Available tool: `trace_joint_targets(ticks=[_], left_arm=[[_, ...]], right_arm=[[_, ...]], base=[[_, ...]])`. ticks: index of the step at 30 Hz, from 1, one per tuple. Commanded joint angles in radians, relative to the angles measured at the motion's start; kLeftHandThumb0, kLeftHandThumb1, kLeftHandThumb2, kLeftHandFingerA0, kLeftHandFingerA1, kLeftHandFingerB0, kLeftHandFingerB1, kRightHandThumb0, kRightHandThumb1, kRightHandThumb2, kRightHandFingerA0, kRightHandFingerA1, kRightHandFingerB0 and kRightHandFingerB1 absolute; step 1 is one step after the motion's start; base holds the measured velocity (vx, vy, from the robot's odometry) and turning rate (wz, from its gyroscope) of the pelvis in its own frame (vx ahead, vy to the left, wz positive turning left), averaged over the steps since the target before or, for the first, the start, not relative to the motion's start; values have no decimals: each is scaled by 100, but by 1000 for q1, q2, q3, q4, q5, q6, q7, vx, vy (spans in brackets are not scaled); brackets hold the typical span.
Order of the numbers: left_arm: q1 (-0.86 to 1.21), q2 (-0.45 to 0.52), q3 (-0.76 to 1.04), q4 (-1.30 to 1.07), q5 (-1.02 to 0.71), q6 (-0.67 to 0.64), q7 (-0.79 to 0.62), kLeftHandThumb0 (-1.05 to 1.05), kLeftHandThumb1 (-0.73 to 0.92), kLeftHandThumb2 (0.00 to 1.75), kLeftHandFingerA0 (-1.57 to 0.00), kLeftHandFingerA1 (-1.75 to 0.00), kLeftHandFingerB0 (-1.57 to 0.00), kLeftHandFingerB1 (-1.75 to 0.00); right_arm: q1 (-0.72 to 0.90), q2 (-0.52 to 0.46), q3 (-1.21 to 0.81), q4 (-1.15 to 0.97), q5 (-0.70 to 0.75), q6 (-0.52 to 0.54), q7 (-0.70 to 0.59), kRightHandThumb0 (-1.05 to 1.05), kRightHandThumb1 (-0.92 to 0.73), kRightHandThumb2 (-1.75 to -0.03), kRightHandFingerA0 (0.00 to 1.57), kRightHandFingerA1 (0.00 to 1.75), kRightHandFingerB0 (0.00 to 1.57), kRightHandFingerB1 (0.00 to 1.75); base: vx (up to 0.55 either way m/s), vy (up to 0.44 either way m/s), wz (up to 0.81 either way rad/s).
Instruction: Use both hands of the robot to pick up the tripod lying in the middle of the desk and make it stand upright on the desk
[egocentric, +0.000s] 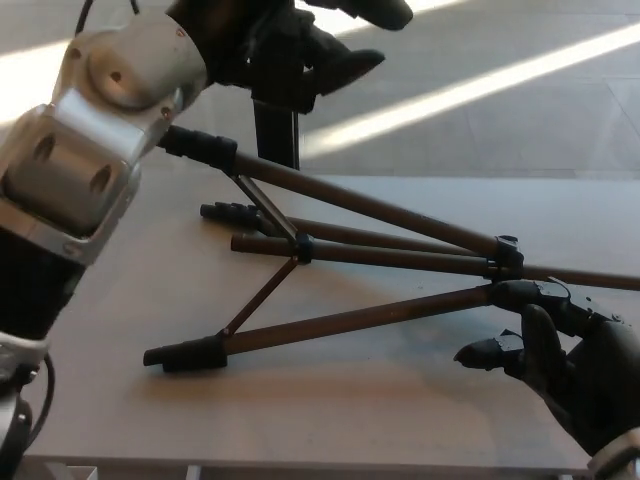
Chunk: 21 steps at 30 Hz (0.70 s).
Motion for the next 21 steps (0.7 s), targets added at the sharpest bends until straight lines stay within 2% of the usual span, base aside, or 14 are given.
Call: trace_joint_targets(ticks=[1, 2, 7, 12, 13, 14, 15, 16, 18, 21], left_arm=[[-117, -27, -149, 185, 320, -209, 61, -74, 52, 94, -32, -68, -47, -59], [-124, -25, -158, 204, 334, -225, 72, -77, 70, 61, -33, -70, -53, -49], [-162, -7, -225, 265, 403, -242, 69, -80, 72, 62, -33, -64, -45, -47], [-175, 13, -314, 282, 491, -233, 64, -78, 68, 61, -24, -56, -35, -40], [-199, 25, -392, 297, 574, -234, 50, -82, 73, 62, -11, -50, -25, -35], [-212, 36, -444, 308, 633, -237, 52, -88, 59, 99, -4, -50, -18, -46], [-218, 37, -466, 318, 654, -230, 51, -87, 74, 63, -6, -45, -23, -34], [-225, 32, -485, 331, 668, -221, 50, -96, 62, 101, -4, -38, -17, -46], [-230, 25, -503, 350, 678, -217, 65, -94, 61, 101, -2, -34, -13, -46], [-227, -5, -519, 385, 673, -194, 91, -95, 60, 100, -2, -29, -15, -42]], right_arm=[[28, 4, 9, 6, -9, 19, -20, -105, -52, -59, 123, 66, 114, 57], [26, 5, 8, 12, -6, 13, -14, -105, -52, -59, 124, 66, 115, 57], [33, 2, 5, 31, 2, -4, 8, -105, -52, -59, 125, 66, 114, 55], [34, 5, 10, 39, -2, -12, 11, -105, -52, -59, 126, 66, 115, 56], [34, 5, 8, 37, 3, -8, 11, -105, -52, -58, 127, 66, 115, 56], [30, 7, 8, 41, 8, -7, 13, -105, -52, -58, 127, 65, 115, 55], [28, 7, 8, 43, 9, -6, 14, -105, -52, -59, 126, 65, 114, 55], [26, 9, 4, 42, 16, 0, 12, -105, -50, -58, 127, 65, 114, 55], [23, 11, 0, 42, 22, 7, 6, -105, -51, -59, 128, 64, 116, 56], [23, 9, -2, 34, 24, 22, -2, -105, -51, -59, 127, 65, 116, 56]], base=[[0, 0, 0], [0, 0, 0], [0, 0, 0], [0, 0, 0], [0, 0, 0], [0, 0, 0], [0, 0, 0], [0, 0, 0], [0, 0, 0], [0, 0, 0]])
